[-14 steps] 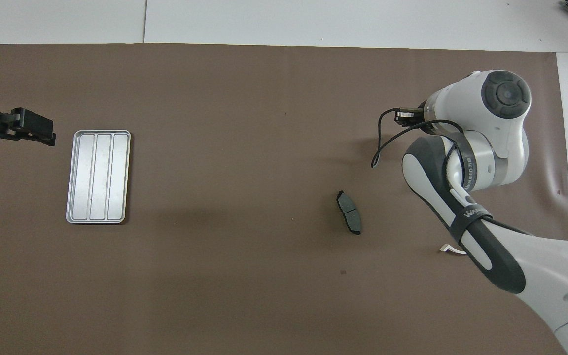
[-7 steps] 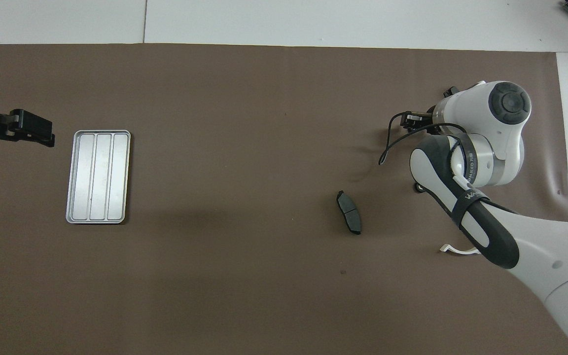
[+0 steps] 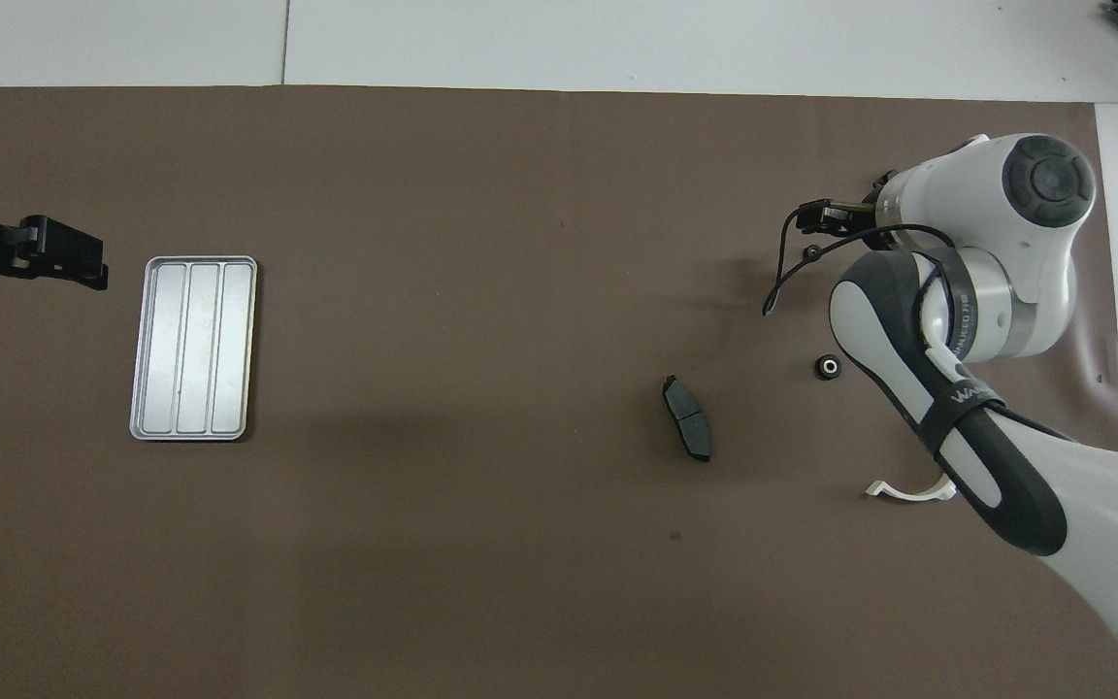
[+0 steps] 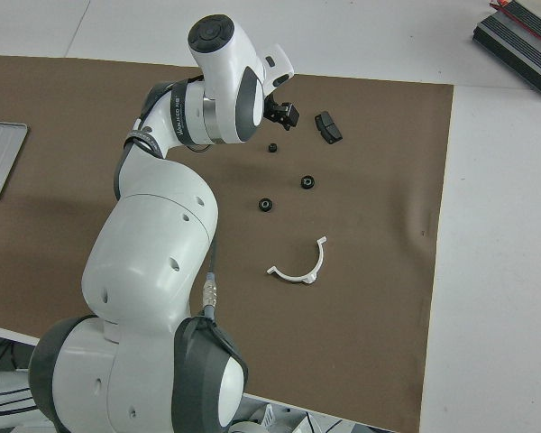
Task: Place bearing gear from tray to pile
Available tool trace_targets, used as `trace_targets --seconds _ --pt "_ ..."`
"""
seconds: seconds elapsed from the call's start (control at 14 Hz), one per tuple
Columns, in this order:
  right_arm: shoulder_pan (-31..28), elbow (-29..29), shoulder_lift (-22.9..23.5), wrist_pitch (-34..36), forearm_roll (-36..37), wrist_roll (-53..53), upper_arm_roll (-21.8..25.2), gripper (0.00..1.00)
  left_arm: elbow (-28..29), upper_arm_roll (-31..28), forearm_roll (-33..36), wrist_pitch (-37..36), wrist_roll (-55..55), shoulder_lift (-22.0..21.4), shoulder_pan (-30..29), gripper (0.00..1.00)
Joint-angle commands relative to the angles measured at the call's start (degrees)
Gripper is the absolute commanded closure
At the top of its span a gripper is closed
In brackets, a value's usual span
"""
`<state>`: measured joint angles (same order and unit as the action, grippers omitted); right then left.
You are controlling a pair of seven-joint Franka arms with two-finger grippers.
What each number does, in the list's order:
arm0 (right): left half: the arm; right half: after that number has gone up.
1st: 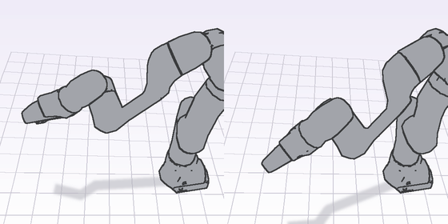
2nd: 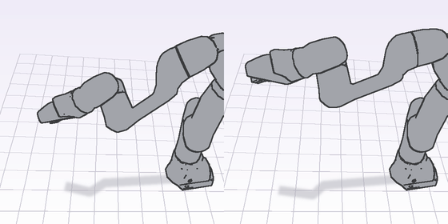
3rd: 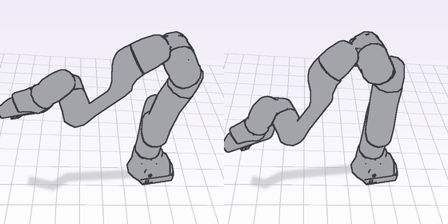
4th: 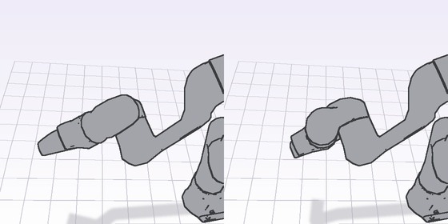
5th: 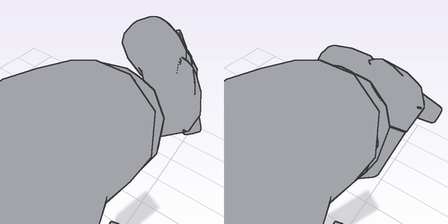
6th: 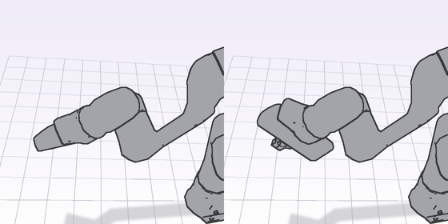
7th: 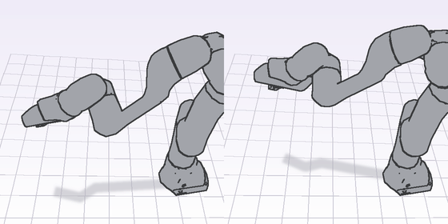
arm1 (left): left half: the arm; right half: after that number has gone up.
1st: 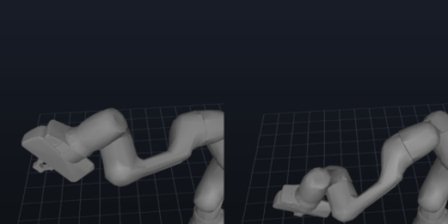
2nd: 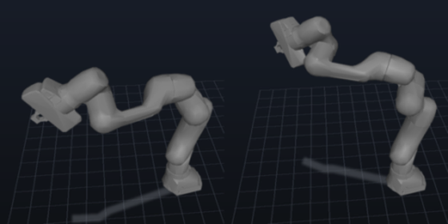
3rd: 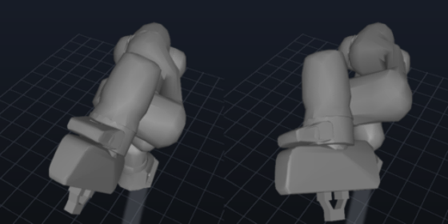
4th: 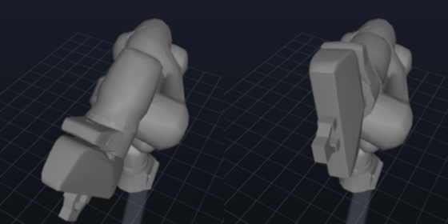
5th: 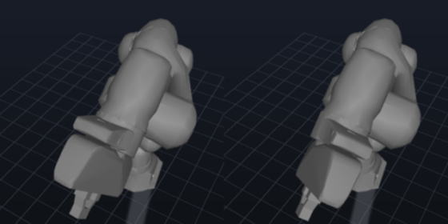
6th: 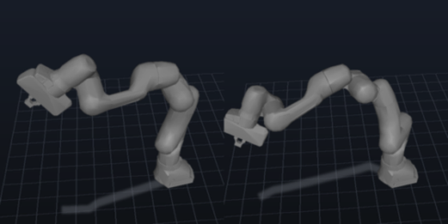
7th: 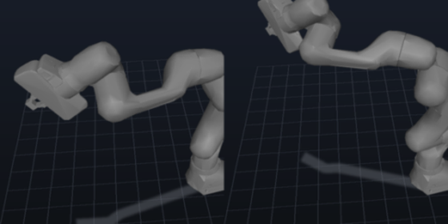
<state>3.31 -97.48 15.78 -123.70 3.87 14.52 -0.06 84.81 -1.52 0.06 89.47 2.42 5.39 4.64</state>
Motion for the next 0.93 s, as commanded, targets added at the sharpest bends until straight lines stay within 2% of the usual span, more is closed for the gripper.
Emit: trace_targets --seconds 0.0,0.28,0.43,0.57,0.64,0.85 --pt "-0.8 -1.0 -5.7 6.2 0.4 -2.1 -0.3 0.0 2.1 0.2 -0.3 0.4 -0.3 -1.8 -0.5 0.0" --pt "-2.4 -0.8 -13.7 16.8 -0.5 -4.9 -0.1 0.0 2.1 0.2 -0.3 0.4 -0.3 -1.8 -0.5 0.0" --pt "-3.6 1.4 -16.5 22.9 -2.3 -6.3 -0.1 0.0 2.1 0.2 -0.3 0.4 -0.3 -1.8 -0.5 0.0" --pt "-4.9 5.5 -16.7 30.2 -3.1 -6.3 -0.1 0.0 2.1 0.2 -0.3 0.4 -0.3 -1.8 -0.5 0.0" --pt "-5.1 5.8 -16.7 32.6 -3.7 -6.3 -0.1 0.0 2.1 0.2 -0.3 0.4 -0.3 -1.8 -0.5 0.0" --pt "-5.9 4.8 -17.5 33.5 -3.9 -6.6 -0.3 0.0 2.1 0.2 -0.3 0.4 -0.3 -1.8 -0.5 0.0"
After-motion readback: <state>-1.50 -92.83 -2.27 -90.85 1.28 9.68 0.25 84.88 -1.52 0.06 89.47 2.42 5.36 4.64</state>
